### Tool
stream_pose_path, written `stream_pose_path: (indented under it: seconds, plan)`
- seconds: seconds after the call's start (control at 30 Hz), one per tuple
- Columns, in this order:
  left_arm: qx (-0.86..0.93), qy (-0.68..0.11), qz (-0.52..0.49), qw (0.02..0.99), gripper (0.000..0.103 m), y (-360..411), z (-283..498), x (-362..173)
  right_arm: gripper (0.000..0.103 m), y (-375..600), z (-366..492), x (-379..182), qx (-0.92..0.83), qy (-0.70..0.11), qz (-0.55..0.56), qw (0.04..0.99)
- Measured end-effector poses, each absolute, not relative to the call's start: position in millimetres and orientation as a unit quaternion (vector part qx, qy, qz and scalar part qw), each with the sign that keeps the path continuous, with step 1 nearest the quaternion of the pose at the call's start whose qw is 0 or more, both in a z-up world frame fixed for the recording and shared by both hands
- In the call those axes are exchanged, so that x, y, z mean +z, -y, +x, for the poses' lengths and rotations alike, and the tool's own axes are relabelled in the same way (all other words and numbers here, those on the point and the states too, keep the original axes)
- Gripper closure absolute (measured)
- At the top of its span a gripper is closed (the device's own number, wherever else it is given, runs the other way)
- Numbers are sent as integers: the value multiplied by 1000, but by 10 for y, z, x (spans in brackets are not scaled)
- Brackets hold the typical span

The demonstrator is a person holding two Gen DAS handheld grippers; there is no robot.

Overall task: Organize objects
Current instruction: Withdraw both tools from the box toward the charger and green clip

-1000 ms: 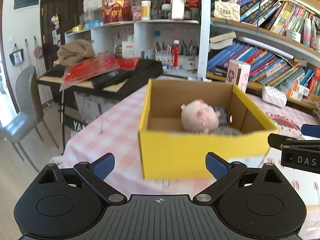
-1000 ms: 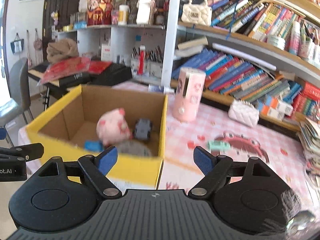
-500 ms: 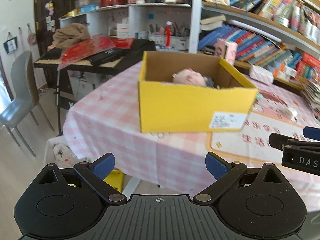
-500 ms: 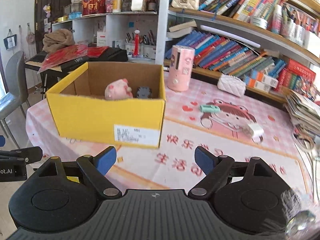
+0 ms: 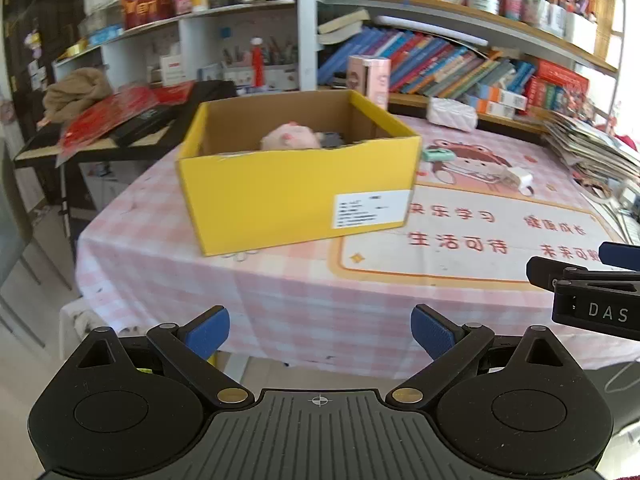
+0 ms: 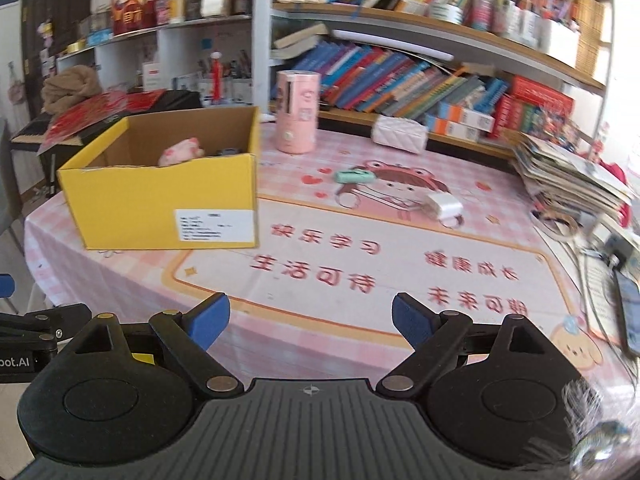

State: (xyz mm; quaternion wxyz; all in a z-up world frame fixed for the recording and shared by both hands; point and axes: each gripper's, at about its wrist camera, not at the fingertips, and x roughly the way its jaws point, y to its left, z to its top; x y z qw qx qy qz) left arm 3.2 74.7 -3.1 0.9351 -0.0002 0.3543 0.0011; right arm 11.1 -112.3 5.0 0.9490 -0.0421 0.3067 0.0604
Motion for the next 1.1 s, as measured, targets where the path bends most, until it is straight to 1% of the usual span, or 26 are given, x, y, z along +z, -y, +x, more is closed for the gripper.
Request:
stream_pose_path:
  seconds: [0.47,1.1]
  plan:
    - [-77,-357,33,930,4,-53,472,-31,15,1825,274,17,-18,-321,-12,947]
    - [-75,-364,27,928,4,643,1336,-70,15,2467,1260,10,-5,-337,-22,941]
